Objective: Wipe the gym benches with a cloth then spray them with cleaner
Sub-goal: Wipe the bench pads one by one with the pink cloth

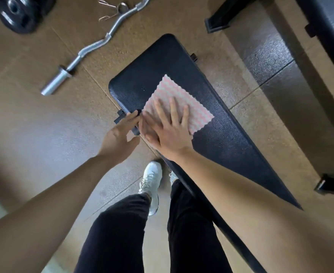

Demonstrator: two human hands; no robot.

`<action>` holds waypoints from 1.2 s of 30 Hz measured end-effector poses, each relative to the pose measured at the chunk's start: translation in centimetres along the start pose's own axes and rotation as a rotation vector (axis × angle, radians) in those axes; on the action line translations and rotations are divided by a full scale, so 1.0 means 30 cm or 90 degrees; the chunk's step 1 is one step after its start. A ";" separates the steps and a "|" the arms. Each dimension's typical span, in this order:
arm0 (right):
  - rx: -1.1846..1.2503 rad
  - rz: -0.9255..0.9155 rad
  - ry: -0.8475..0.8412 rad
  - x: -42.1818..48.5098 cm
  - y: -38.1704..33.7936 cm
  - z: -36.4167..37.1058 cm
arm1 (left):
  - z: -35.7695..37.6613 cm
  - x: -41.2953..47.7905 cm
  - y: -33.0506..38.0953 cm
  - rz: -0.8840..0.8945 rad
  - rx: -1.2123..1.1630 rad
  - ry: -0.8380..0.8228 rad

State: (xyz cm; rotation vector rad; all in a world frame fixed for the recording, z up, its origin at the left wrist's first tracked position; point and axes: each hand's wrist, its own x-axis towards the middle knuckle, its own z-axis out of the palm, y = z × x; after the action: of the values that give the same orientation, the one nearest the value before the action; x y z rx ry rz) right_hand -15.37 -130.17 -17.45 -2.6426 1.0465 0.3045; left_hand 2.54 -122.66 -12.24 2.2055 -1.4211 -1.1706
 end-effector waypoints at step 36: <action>0.149 -0.116 -0.056 0.393 -0.214 -0.124 | -0.293 0.187 -0.266 -0.034 -0.098 0.221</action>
State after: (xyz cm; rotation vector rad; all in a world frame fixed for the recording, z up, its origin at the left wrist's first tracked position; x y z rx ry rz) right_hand -2.16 -134.41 -16.28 -2.4669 0.7574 0.2394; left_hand 15.28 -125.28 -14.14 2.2150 -1.1015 -0.8268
